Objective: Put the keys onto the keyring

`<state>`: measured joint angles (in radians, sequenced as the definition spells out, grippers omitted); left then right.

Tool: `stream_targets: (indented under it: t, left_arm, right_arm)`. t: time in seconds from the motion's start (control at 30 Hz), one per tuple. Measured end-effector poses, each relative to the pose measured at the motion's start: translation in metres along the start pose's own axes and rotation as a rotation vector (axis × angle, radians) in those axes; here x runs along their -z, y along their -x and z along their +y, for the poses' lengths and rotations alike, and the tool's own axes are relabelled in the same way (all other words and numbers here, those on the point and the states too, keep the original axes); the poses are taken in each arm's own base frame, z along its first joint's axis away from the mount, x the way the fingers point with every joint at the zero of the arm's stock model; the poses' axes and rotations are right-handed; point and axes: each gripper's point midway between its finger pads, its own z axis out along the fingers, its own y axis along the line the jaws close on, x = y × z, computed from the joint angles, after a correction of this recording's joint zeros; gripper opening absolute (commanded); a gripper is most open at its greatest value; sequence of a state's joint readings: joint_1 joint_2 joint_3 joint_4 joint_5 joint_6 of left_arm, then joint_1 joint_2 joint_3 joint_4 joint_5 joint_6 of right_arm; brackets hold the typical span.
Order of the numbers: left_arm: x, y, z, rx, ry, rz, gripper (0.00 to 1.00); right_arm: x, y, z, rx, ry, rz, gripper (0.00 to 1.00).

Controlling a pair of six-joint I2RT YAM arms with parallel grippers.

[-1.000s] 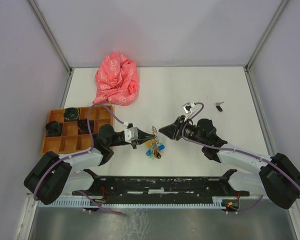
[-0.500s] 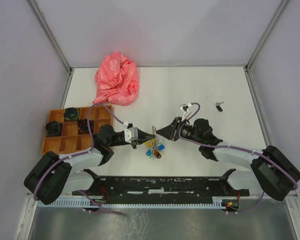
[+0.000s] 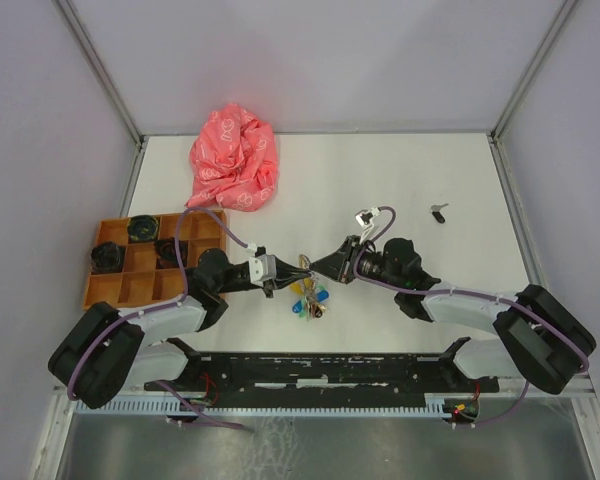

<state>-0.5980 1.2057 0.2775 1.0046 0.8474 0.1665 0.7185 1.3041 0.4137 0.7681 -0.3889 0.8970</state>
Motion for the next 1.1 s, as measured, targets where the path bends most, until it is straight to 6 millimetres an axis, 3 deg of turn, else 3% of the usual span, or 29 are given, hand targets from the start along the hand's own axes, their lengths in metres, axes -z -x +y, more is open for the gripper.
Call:
stream_targets:
  t: [0.2,0.43,0.87,1.1]
  left_arm:
    - [0.000,-0.001,0.000,0.002,0.000,0.002,0.03]
    - [0.000,-0.001,0.000,0.002,-0.001,0.002,0.03]
    - [-0.001,-0.001,0.000,-0.012,-0.002,0.003,0.03]
    - [-0.001,-0.002,0.000,-0.026,-0.003,0.006,0.03]
  right_arm:
    - [-0.001,-0.002,0.003,-0.004,0.011,0.004,0.16]
    - [-0.001,-0.004,0.002,0.003,0.008,0.012,0.01]
    - [0.008,0.009,0.014,0.252,-0.050,0.089,0.01]
    - [0.011,0.001,0.005,0.337,-0.110,0.166,0.01]
